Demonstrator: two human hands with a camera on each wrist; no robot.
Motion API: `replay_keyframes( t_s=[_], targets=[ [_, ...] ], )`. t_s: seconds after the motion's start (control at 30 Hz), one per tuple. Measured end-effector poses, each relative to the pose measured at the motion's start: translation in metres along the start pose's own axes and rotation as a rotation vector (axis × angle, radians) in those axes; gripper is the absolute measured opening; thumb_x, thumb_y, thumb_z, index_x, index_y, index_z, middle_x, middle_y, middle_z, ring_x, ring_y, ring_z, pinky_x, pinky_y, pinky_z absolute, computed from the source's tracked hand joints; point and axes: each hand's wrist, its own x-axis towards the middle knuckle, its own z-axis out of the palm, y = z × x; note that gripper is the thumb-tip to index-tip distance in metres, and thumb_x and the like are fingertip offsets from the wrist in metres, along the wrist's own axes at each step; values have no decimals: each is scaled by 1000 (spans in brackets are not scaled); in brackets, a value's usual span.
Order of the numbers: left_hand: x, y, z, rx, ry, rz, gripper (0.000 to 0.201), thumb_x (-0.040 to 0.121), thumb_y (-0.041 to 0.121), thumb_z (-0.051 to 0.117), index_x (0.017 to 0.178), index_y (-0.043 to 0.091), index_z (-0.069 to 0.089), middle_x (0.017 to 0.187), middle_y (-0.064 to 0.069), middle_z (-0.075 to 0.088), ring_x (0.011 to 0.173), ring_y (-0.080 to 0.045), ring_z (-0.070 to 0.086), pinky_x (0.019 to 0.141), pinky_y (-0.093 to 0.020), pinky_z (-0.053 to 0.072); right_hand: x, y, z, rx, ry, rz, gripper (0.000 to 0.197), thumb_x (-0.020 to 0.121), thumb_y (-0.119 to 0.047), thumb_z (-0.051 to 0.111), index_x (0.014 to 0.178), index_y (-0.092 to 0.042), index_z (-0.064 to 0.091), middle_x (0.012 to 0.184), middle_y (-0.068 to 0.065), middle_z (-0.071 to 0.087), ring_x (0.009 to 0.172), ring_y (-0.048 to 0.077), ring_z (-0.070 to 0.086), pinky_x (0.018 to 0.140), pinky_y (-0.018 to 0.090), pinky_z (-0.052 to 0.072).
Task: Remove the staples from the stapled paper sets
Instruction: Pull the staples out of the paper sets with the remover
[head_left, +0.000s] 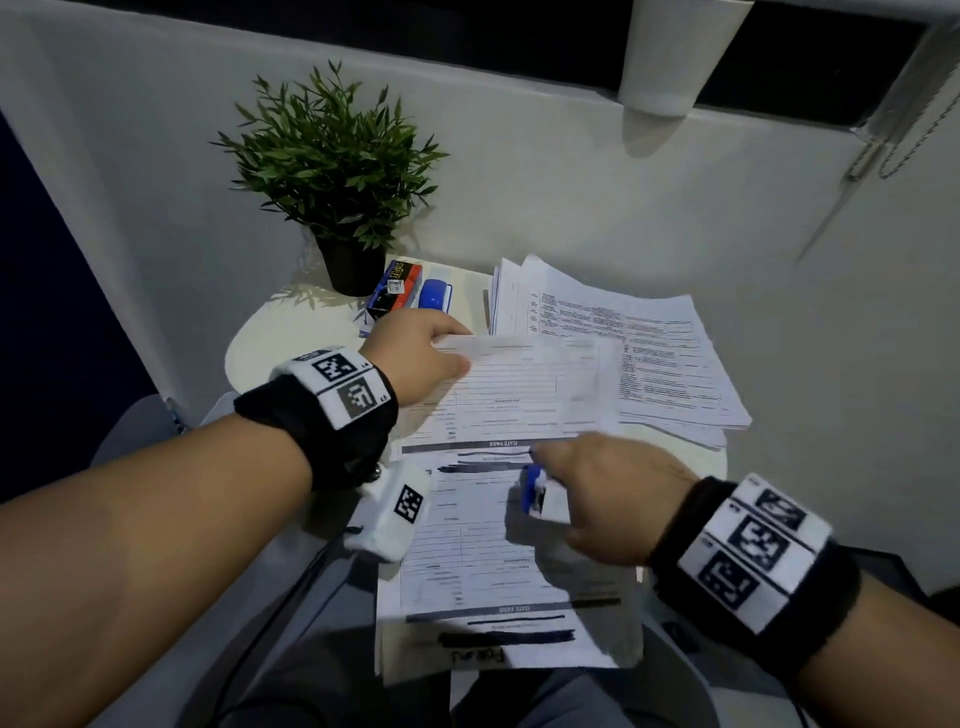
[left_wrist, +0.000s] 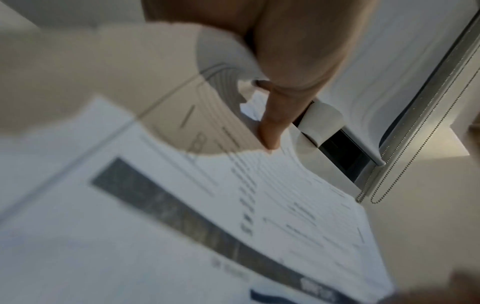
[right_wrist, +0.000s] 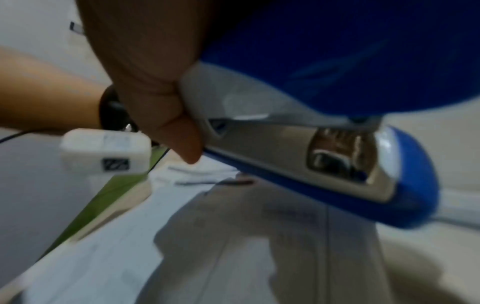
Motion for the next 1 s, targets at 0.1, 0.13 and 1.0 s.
replay_keyframes(
  t_s=[0.1, 0.13, 1.0],
  targets=[
    [-3, -2, -5, -12, -185, 96, 23, 84, 10, 67, 102, 23, 71, 91, 13, 64, 85, -2, 57, 81, -12, 44, 3, 1, 14, 78, -86, 48, 86, 78, -47, 65, 148, -25, 19, 133, 1, 45, 120, 22, 48, 91, 33, 47],
    [-5, -5, -6, 29, -261, 128, 24, 85, 9, 65, 102, 25, 72, 92, 15, 65, 86, 0, 57, 79, -6, 44, 4, 3, 16, 90, -87, 65, 89, 77, -48, 65, 149, -26, 17, 133, 1, 45, 120, 21, 48, 91, 33, 47],
    [-35, -58, 25, 757, -367, 445, 79, 82, 2, 51, 145, 41, 23, 131, 16, 39, 121, -12, 31, 99, -27, 26, 1, 9, 10, 51, -148, 36, 67, 79, -55, 58, 138, -29, 39, 159, -11, 0, 144, 4, 17, 105, 29, 36]
  ],
)
